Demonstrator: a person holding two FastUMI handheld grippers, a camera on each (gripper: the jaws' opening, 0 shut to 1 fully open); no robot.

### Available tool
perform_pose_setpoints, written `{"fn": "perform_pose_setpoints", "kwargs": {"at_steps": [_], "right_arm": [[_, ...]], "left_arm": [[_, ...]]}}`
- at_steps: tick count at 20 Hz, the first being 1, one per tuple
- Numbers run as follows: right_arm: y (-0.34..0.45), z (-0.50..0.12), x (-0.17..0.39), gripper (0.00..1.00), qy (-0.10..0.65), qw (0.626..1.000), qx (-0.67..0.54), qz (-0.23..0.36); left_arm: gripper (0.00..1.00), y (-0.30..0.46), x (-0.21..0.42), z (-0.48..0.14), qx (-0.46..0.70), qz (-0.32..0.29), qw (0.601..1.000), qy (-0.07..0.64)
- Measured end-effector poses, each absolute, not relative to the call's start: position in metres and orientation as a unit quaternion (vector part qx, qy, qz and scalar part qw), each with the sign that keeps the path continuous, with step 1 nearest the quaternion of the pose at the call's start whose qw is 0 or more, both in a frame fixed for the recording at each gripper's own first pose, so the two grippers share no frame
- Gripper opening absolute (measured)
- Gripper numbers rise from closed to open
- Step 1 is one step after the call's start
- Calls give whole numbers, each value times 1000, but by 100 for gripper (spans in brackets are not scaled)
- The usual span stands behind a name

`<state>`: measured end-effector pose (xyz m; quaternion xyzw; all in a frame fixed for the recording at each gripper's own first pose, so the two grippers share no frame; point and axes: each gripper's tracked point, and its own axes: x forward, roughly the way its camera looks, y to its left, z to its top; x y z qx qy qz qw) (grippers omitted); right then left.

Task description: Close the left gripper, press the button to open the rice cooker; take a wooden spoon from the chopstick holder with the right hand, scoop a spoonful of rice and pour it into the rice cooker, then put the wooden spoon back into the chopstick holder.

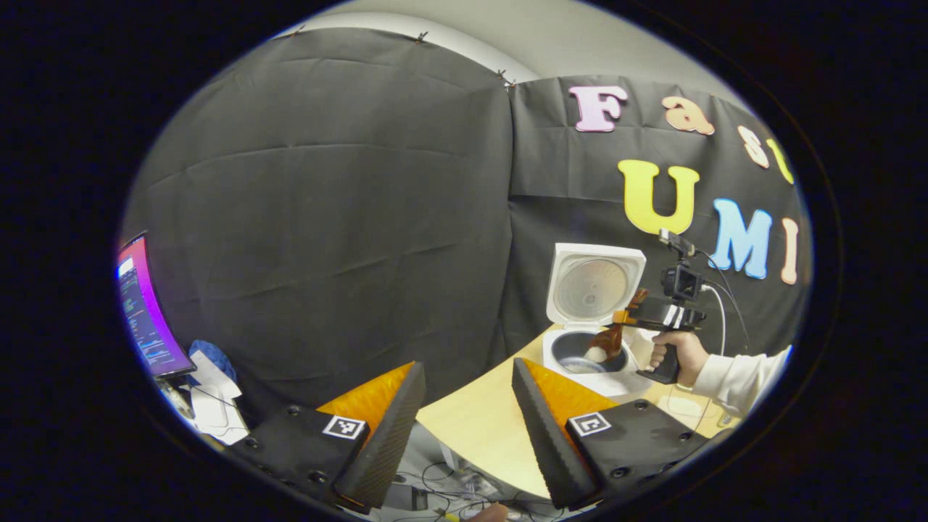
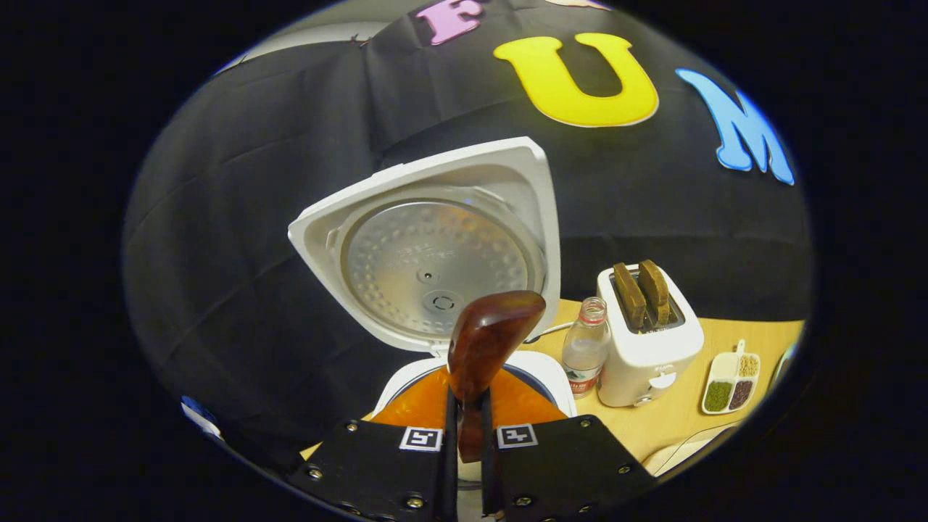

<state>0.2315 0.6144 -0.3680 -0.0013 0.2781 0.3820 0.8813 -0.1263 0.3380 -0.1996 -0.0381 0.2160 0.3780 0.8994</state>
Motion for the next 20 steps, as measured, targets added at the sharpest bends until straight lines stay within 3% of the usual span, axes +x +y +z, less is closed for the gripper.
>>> {"fn": "perform_pose_setpoints", "kwargs": {"at_steps": [9, 10, 13, 15, 20], "right_arm": [[627, -354, 197, 13, 131, 876, -179, 428], [628, -354, 192, 13, 111, 872, -200, 432], [632, -357, 178, 13, 63, 858, -258, 440], [630, -360, 173, 13, 29, 844, -307, 439], [621, -355, 166, 13, 78, 859, -254, 439]], "left_arm": [[89, 336, -128, -197, -35, 383, 895, 225], [84, 335, -129, -197, -36, 383, 895, 226], [89, 336, -130, -196, -34, 385, 893, 229], [84, 336, -129, -194, -29, 386, 893, 231], [89, 340, -123, -192, -22, 390, 893, 223]]}}
